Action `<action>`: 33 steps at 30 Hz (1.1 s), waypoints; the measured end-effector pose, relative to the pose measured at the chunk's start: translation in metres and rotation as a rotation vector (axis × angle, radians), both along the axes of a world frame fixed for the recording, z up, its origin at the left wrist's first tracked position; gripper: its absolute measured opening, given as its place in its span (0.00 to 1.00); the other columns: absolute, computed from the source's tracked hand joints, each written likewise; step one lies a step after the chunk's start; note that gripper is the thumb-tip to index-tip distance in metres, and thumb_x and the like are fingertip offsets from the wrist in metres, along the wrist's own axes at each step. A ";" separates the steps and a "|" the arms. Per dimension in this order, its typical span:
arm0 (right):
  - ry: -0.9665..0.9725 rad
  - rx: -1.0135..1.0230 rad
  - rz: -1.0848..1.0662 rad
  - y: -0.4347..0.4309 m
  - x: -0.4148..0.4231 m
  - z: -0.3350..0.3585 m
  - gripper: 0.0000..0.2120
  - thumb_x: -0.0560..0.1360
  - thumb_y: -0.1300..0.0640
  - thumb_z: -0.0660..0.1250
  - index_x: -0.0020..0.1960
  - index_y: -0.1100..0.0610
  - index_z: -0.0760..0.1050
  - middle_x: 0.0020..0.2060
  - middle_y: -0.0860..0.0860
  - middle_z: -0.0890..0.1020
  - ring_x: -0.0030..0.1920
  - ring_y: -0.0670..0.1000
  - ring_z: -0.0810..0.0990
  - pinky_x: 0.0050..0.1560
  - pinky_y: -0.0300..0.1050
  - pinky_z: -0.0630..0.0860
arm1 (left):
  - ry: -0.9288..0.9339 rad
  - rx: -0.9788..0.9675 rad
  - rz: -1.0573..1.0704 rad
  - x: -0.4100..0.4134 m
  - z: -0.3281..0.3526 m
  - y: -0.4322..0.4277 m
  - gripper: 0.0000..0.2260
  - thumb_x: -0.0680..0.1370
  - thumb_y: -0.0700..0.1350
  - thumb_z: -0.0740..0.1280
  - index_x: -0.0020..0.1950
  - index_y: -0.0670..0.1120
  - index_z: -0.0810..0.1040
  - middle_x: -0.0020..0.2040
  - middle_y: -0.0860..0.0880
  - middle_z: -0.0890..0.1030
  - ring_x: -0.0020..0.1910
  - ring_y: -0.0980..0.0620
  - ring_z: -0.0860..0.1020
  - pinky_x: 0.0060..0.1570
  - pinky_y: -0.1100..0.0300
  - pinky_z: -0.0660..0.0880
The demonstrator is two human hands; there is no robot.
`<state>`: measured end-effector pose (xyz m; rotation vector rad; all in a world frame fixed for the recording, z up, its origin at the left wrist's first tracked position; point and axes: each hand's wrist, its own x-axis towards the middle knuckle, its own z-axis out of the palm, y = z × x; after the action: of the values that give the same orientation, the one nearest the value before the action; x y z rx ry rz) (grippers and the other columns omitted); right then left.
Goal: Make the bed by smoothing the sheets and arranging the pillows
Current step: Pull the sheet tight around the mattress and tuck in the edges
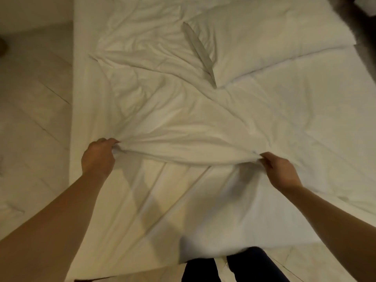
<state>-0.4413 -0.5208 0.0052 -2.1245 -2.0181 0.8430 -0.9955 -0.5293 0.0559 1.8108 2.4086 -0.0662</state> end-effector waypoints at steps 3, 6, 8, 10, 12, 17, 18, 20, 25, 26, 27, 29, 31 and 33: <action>0.004 -0.073 0.076 -0.032 -0.014 0.021 0.11 0.83 0.49 0.62 0.61 0.48 0.80 0.52 0.52 0.86 0.52 0.59 0.83 0.49 0.49 0.75 | 0.038 -0.058 -0.015 -0.030 0.025 -0.041 0.19 0.75 0.31 0.66 0.58 0.50 0.85 0.45 0.44 0.80 0.43 0.38 0.80 0.39 0.48 0.80; 0.039 -0.126 0.138 -0.068 -0.037 0.040 0.11 0.83 0.49 0.62 0.60 0.48 0.81 0.53 0.50 0.86 0.53 0.55 0.83 0.49 0.47 0.74 | 0.034 -0.116 -0.001 -0.056 0.048 -0.092 0.15 0.75 0.34 0.68 0.54 0.51 0.85 0.45 0.44 0.80 0.46 0.38 0.80 0.43 0.47 0.79; 0.042 -0.156 0.190 -0.094 -0.054 0.049 0.11 0.83 0.49 0.62 0.60 0.47 0.81 0.54 0.49 0.86 0.54 0.54 0.82 0.50 0.46 0.74 | 0.032 -0.174 0.037 -0.075 0.058 -0.134 0.15 0.76 0.35 0.66 0.54 0.52 0.85 0.48 0.44 0.81 0.49 0.39 0.80 0.46 0.48 0.78; 0.043 -0.184 0.200 -0.118 -0.069 0.053 0.12 0.83 0.50 0.61 0.61 0.46 0.82 0.55 0.47 0.85 0.55 0.53 0.82 0.51 0.46 0.74 | 0.052 -0.226 0.052 -0.092 0.062 -0.178 0.18 0.76 0.34 0.64 0.56 0.54 0.84 0.50 0.47 0.81 0.51 0.41 0.79 0.48 0.49 0.78; 0.041 -0.190 0.195 -0.134 -0.078 0.056 0.12 0.83 0.50 0.61 0.60 0.46 0.82 0.54 0.46 0.85 0.54 0.52 0.82 0.51 0.46 0.74 | 0.072 -0.241 0.050 -0.104 0.061 -0.215 0.20 0.75 0.31 0.63 0.56 0.54 0.84 0.49 0.49 0.80 0.50 0.44 0.78 0.46 0.50 0.78; -0.012 -0.220 0.293 -0.156 -0.089 0.062 0.11 0.83 0.51 0.61 0.57 0.47 0.83 0.51 0.47 0.85 0.50 0.52 0.81 0.47 0.45 0.70 | 0.030 -0.220 0.028 -0.116 0.050 -0.284 0.19 0.72 0.28 0.66 0.53 0.47 0.86 0.43 0.48 0.78 0.41 0.43 0.78 0.40 0.50 0.78; -0.020 -0.223 0.306 -0.160 -0.089 0.063 0.12 0.83 0.51 0.61 0.56 0.48 0.83 0.51 0.48 0.85 0.50 0.53 0.80 0.47 0.45 0.70 | 0.019 -0.224 0.020 -0.118 0.047 -0.295 0.19 0.71 0.27 0.67 0.53 0.47 0.86 0.42 0.48 0.78 0.40 0.43 0.77 0.38 0.50 0.78; -0.039 -0.223 0.330 -0.171 -0.089 0.066 0.12 0.83 0.51 0.60 0.55 0.49 0.83 0.52 0.49 0.85 0.51 0.54 0.81 0.49 0.48 0.73 | 0.042 -0.249 0.002 -0.121 0.045 -0.311 0.20 0.70 0.27 0.69 0.54 0.47 0.86 0.41 0.49 0.77 0.39 0.44 0.76 0.35 0.49 0.78; -0.034 -0.232 0.309 -0.189 -0.099 0.073 0.13 0.84 0.51 0.60 0.58 0.51 0.83 0.54 0.51 0.85 0.54 0.56 0.81 0.55 0.51 0.75 | 0.065 -0.256 -0.022 -0.135 0.042 -0.332 0.25 0.71 0.26 0.65 0.60 0.48 0.85 0.45 0.51 0.78 0.41 0.49 0.71 0.35 0.51 0.76; -0.031 -0.228 0.295 -0.192 -0.105 0.073 0.14 0.84 0.51 0.60 0.59 0.51 0.83 0.55 0.51 0.85 0.54 0.56 0.81 0.55 0.51 0.75 | 0.062 -0.270 -0.015 -0.140 0.039 -0.333 0.26 0.72 0.26 0.64 0.62 0.49 0.84 0.47 0.51 0.78 0.43 0.48 0.71 0.37 0.49 0.77; -0.030 -0.222 0.274 -0.195 -0.110 0.070 0.14 0.84 0.51 0.60 0.60 0.51 0.83 0.56 0.51 0.85 0.55 0.57 0.81 0.55 0.50 0.75 | 0.053 -0.281 -0.012 -0.146 0.034 -0.334 0.26 0.73 0.27 0.62 0.64 0.49 0.83 0.49 0.50 0.79 0.45 0.48 0.72 0.40 0.48 0.77; -0.045 -0.215 0.214 -0.204 -0.122 0.060 0.14 0.84 0.50 0.59 0.61 0.50 0.82 0.58 0.50 0.84 0.57 0.56 0.81 0.56 0.50 0.76 | 0.014 -0.313 -0.001 -0.156 0.018 -0.332 0.26 0.77 0.28 0.59 0.69 0.49 0.80 0.56 0.49 0.80 0.52 0.46 0.74 0.48 0.46 0.77; -0.071 -0.231 0.159 -0.219 -0.135 0.044 0.15 0.84 0.49 0.58 0.64 0.47 0.80 0.62 0.49 0.83 0.60 0.55 0.80 0.58 0.51 0.76 | -0.046 -0.387 0.036 -0.158 0.003 -0.329 0.25 0.81 0.33 0.55 0.74 0.52 0.75 0.65 0.47 0.78 0.60 0.44 0.74 0.58 0.46 0.75; -0.107 -0.254 0.113 -0.238 -0.145 0.026 0.15 0.84 0.48 0.58 0.66 0.45 0.78 0.63 0.47 0.82 0.61 0.54 0.80 0.58 0.50 0.77 | -0.099 -0.423 0.069 -0.152 -0.015 -0.327 0.24 0.83 0.36 0.54 0.75 0.53 0.73 0.70 0.46 0.76 0.64 0.43 0.74 0.63 0.46 0.74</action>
<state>-0.5859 -0.7590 0.0312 -2.2448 -2.2084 1.0777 -1.1474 -0.8563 0.0407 1.5025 2.1790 -0.4328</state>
